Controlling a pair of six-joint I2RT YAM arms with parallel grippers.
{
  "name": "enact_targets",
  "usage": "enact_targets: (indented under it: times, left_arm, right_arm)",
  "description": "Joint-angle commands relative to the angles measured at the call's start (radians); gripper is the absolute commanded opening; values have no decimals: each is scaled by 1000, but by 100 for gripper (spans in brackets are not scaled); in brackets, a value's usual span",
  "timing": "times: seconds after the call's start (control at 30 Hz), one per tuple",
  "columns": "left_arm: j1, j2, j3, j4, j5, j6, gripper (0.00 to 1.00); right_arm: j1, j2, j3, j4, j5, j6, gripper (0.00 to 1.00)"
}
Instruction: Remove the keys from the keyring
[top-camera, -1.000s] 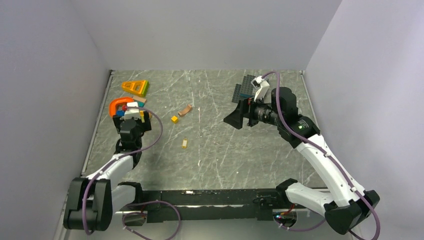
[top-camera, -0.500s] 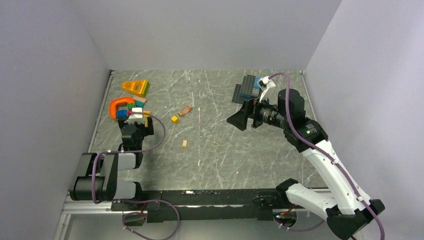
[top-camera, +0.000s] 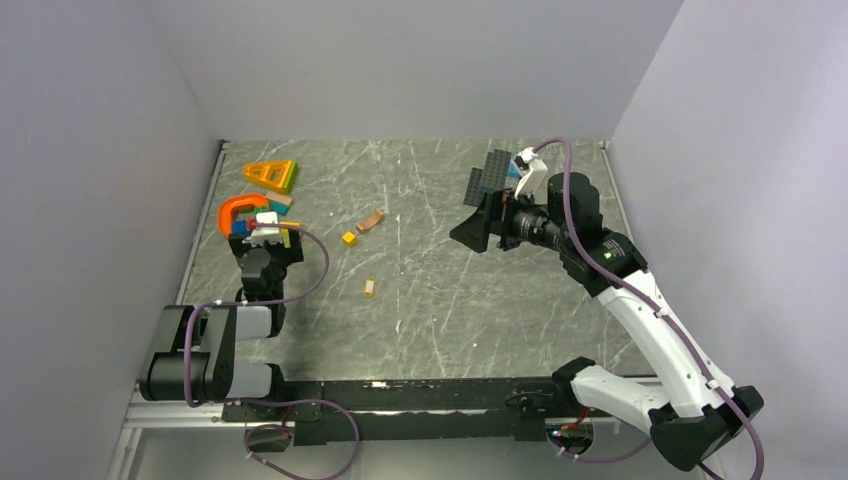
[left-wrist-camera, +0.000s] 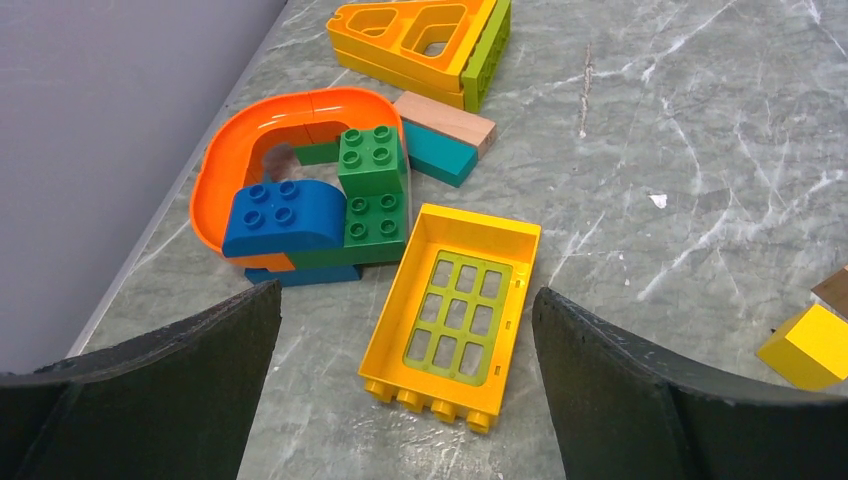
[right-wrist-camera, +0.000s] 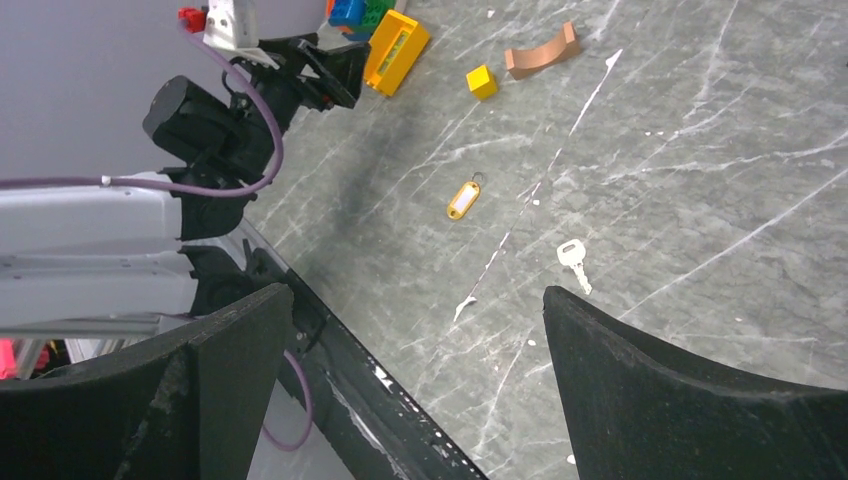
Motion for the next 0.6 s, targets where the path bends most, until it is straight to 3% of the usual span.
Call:
enact_targets:
  times: [0.0,0.17,0.33,0.57]
  left_arm:
    - [2,-4,3,61,-13,-18,99]
    - [3,-2,1,68,-13,-15,99]
    - [2,-2,2,67,-13,-16,99]
    - [2,-2,2,67,-13,-15,99]
  right_arm:
    - [-2,7,23,15,67,49,100]
    - [-2,2,14,13,120,81,100]
    - [-2,-47,-27,92,49,68,100]
    - [-1,-104,-40,36,120,95,100]
